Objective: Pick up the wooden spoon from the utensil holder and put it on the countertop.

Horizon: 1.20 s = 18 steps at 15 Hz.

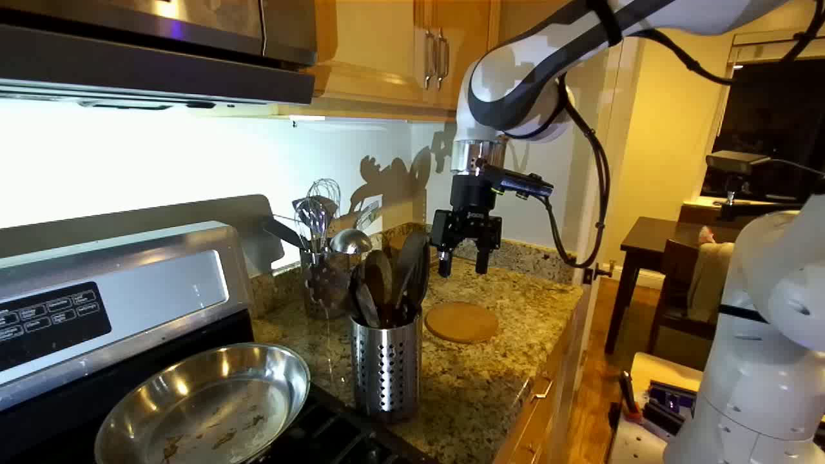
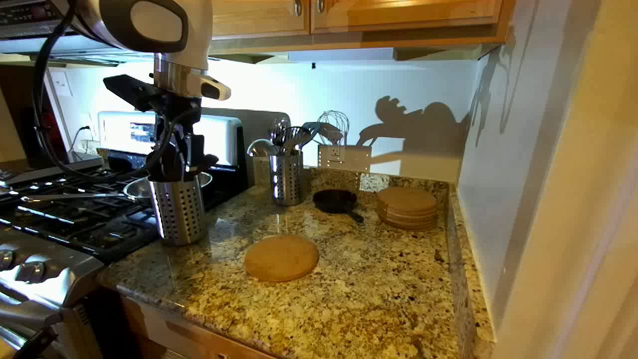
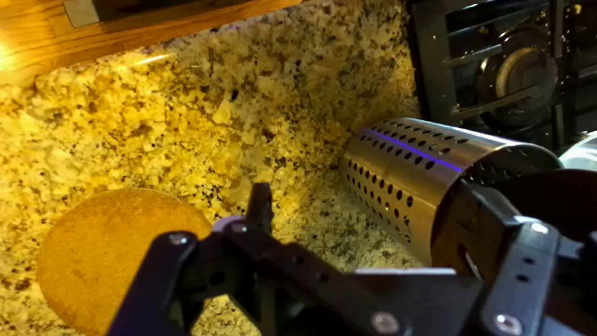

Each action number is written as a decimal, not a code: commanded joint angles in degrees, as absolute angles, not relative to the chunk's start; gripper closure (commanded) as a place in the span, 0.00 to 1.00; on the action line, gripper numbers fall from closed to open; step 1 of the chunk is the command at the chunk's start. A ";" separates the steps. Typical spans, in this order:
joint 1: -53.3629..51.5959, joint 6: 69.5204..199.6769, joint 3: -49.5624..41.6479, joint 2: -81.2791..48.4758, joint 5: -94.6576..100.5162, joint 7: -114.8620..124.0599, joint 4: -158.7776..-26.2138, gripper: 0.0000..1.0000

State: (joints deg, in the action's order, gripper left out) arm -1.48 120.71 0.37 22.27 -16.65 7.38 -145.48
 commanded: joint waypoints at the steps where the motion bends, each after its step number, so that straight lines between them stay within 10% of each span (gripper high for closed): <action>1: -1.34 120.58 0.49 22.27 -16.67 7.34 -145.40 0.00; 18: -3.20 111.26 2.36 36.99 -15.50 3.44 -146.96 0.00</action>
State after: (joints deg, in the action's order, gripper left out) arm -2.06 114.14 2.09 31.06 -16.30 4.48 -145.50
